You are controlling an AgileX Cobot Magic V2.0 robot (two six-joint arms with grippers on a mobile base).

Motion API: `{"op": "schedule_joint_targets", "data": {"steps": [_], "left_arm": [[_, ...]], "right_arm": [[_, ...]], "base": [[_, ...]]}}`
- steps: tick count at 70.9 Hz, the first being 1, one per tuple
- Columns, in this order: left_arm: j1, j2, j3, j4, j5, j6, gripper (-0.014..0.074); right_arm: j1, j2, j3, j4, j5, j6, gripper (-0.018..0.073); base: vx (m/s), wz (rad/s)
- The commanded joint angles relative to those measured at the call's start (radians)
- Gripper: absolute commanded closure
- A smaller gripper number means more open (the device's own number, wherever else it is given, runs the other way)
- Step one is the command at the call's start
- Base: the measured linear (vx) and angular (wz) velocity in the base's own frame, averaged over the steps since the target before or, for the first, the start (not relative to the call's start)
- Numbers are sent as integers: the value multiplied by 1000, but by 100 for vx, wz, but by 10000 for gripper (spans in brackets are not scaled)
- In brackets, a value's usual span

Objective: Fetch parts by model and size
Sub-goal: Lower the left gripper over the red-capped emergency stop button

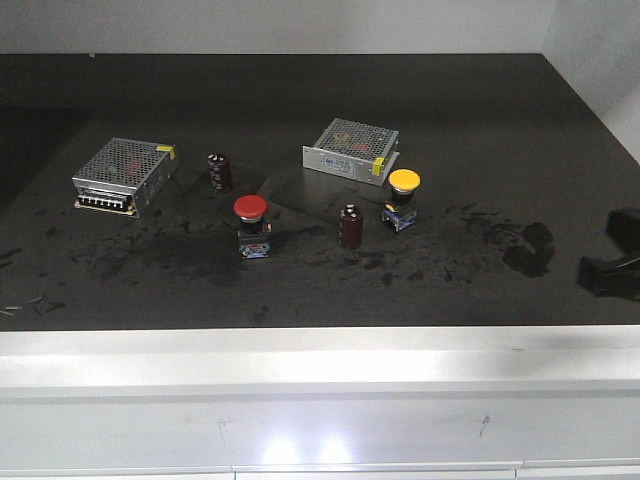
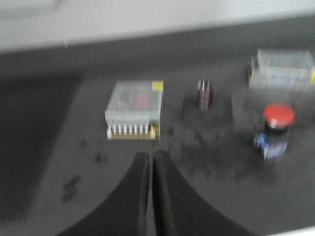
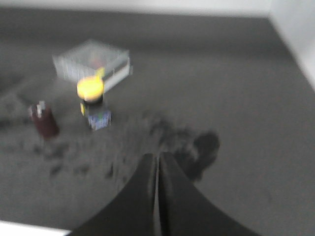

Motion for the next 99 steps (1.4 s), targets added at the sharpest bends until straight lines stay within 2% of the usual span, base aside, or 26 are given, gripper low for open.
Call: {"op": "schedule_joint_targets", "data": {"steps": [1, 25, 36, 42, 58, 67, 77, 99], "left_arm": [[-8, 36, -34, -11, -21, -10, 603], [-8, 74, -32, -20, -6, -26, 598], [-8, 74, -35, -20, 0, -26, 526], [-10, 74, -35, -20, 1, -26, 430], [-37, 74, -35, -19, -2, -26, 104], [-41, 84, -37, -21, -2, -26, 15], [-69, 136, -105, -42, 50, -26, 11], [-202, 445, -513, -67, 304, -29, 11]], "right_arm": [[3, 47, -37, -3, -43, -8, 569], [3, 104, -37, 2, -14, -2, 559], [3, 104, -37, 4, -12, -2, 487], [3, 104, -37, 4, -11, -2, 405], [3, 104, -37, 4, -24, -1, 96], [3, 104, -37, 1, -23, -1, 8], [3, 104, -37, 1, -11, -1, -1], [3, 103, -37, 1, -8, -2, -1]], "base": [[0, 0], [0, 0], [0, 0], [0, 0], [0, 0], [0, 0], [0, 0], [0, 0]]}}
